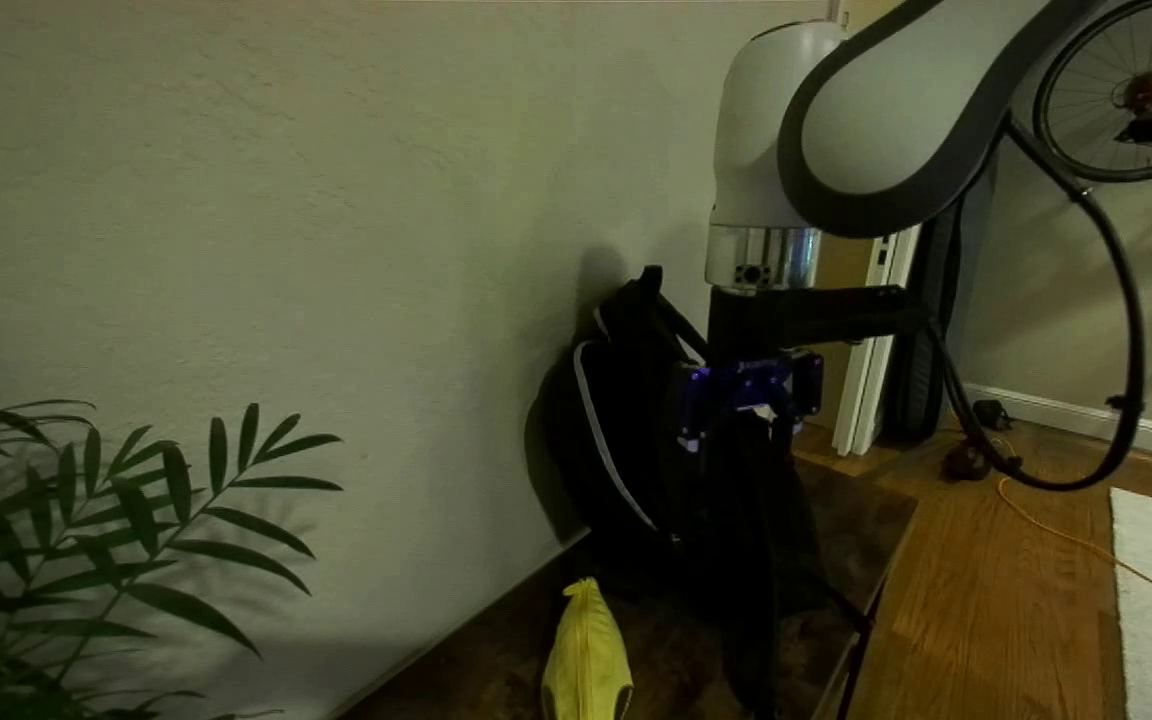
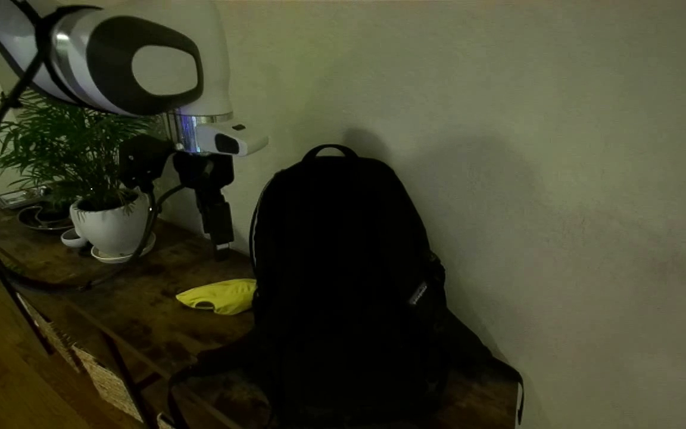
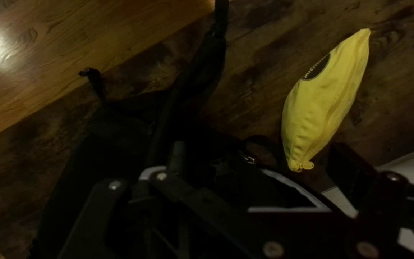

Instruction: Put the yellow object in the bag

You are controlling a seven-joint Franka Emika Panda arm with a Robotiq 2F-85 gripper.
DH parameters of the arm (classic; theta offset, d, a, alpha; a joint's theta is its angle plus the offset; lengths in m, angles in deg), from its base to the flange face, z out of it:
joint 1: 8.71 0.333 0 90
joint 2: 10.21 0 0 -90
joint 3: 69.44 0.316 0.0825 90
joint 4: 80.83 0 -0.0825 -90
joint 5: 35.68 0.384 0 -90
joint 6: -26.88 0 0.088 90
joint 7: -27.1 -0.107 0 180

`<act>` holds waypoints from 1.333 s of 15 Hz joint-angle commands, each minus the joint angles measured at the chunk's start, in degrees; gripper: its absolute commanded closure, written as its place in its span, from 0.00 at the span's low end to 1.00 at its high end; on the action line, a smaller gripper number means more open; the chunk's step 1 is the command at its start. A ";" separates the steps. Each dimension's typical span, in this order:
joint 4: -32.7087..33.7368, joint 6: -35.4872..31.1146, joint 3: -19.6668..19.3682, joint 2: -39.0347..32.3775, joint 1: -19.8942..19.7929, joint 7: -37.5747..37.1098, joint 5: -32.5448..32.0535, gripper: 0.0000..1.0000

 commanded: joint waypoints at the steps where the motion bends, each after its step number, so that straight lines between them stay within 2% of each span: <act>1: 3.34 -4.44 -0.62 -5.13 0.87 -1.73 5.59 0.00; 6: 8.85 -5.55 -0.61 -12.08 2.52 -2.33 9.67 0.00; 20: 21.86 -3.96 -1.94 -25.84 7.74 -7.08 9.37 0.00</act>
